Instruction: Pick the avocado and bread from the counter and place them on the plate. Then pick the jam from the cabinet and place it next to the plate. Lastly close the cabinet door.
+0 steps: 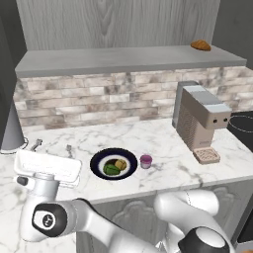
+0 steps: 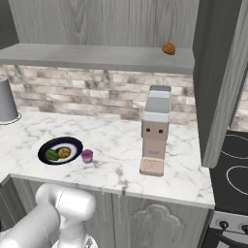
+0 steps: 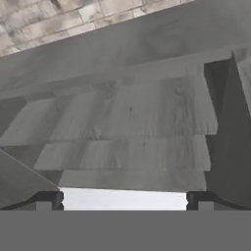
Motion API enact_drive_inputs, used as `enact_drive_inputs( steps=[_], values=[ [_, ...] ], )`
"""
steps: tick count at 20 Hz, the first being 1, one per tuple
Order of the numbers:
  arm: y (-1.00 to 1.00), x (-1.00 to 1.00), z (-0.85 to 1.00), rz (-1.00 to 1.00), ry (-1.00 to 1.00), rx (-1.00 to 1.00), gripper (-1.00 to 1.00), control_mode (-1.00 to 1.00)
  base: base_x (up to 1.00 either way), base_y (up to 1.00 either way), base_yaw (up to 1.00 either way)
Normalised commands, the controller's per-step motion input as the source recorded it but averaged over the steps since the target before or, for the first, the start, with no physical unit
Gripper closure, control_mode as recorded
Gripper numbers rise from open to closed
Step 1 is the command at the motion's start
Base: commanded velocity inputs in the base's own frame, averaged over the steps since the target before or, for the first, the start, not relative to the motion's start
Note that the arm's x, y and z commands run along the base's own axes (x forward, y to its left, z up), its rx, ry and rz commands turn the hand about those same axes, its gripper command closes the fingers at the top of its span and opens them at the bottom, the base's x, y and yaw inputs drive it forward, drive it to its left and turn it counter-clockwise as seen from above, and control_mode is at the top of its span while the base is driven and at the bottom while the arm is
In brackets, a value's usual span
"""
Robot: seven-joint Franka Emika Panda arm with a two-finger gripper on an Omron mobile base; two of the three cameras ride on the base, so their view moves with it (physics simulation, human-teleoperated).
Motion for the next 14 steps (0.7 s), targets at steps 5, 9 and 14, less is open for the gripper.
enact_drive_inputs(
  steps=[5, 9, 14],
  values=[
    [0.2, -0.01, 0.21, 0.0, -0.11, -0.24, -1.0, -1.0, 0.0, 0.0, 0.0],
    [0.11, 0.0, 0.23, 0.0, -0.04, -0.2, -1.0, -1.0, 0.0, 0.0, 0.0],
    [0.08, -0.01, 0.47, -0.02, -0.04, -0.07, -1.0, -1.0, 0.0, 0.0, 0.0]
  ],
)
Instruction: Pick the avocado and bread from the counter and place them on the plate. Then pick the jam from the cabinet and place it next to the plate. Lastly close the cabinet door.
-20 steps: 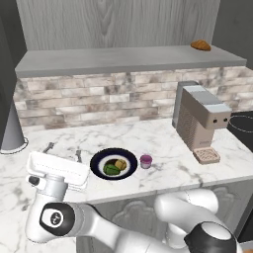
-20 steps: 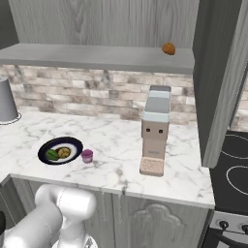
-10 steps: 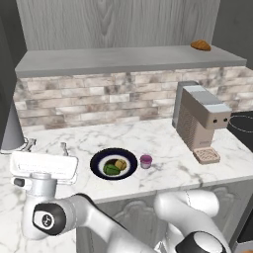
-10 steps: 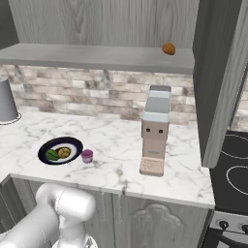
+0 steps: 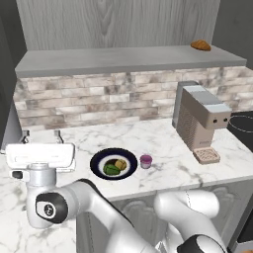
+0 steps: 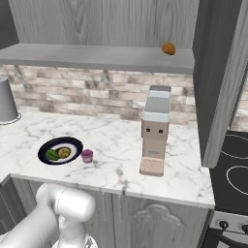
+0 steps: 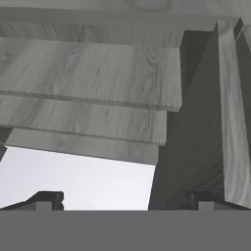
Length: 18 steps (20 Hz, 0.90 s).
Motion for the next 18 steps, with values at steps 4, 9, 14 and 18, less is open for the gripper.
enact_drive_inputs(
  steps=[4, 9, 14, 18],
  values=[
    [0.01, -0.19, 0.43, -0.05, -0.03, -0.04, -1.0, -1.0, 0.0, 0.0, 0.0],
    [0.02, -0.18, 0.11, -0.05, 0.0, -0.09, -1.0, -1.0, 0.0, 0.0, 0.0],
    [0.08, -0.03, 0.0, -0.06, 0.0, -0.13, -1.0, -1.0, 0.0, 0.0, 0.0],
    [0.15, -0.04, 0.05, -0.07, 0.0, -0.1, -1.0, -1.0, 0.0, 0.0, 0.0]
  ],
)
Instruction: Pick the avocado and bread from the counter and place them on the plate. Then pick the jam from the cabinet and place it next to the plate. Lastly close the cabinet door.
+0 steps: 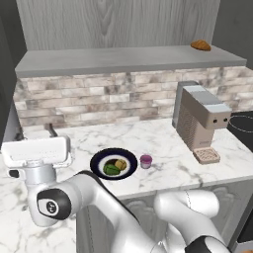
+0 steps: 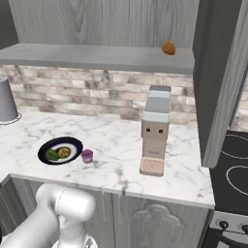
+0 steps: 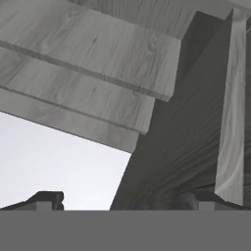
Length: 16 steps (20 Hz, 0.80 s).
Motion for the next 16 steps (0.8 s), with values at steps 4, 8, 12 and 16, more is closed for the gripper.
enact_drive_inputs(
  steps=[4, 8, 12, 16],
  values=[
    [0.13, -0.08, 0.09, -0.06, 0.0, -0.07, -1.0, -1.0, 0.0, 0.0, 0.0],
    [0.08, -0.08, 0.09, -0.06, -0.02, -0.06, -1.0, -1.0, 0.0, 0.0, 0.0],
    [0.06, -0.04, 0.09, -0.05, -0.02, -0.05, -1.0, -1.0, 0.0, 0.0, 0.0],
    [0.09, 0.0, 0.08, -0.04, -0.01, -0.05, -1.0, -1.0, 0.0, 0.0, 0.0]
  ],
)
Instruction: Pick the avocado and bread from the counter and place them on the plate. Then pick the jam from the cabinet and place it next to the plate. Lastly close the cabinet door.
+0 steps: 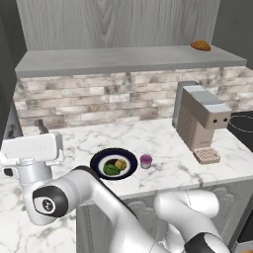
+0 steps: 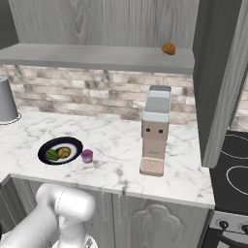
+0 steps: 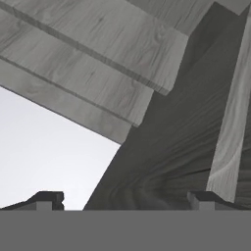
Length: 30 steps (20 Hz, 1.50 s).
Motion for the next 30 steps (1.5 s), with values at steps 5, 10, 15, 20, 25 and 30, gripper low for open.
enact_drive_inputs(
  steps=[5, 10, 15, 20, 25, 30],
  values=[
    [0.09, 0.0, 0.01, -0.04, 0.0, -0.06, -1.0, -1.0, 0.0, 0.0, 0.0],
    [0.07, 0.0, 0.0, -0.02, 0.0, -0.06, -1.0, -1.0, 0.0, 0.0, 0.0],
    [0.1, 0.0, 0.0, -0.01, 0.0, -0.08, -1.0, -1.0, 0.0, 0.0, 0.0],
    [0.07, 0.0, 0.0, 0.0, 0.0, -0.06, -1.0, -1.0, 0.0, 0.0, 0.0],
    [0.01, 0.0, 0.0, 0.0, 0.0, -0.05, -1.0, -1.0, 0.0, 0.0, 0.0],
    [0.01, 0.0, 0.0, 0.0, 0.0, -0.04, -1.0, -1.0, 0.0, 0.0, 0.0]
  ],
)
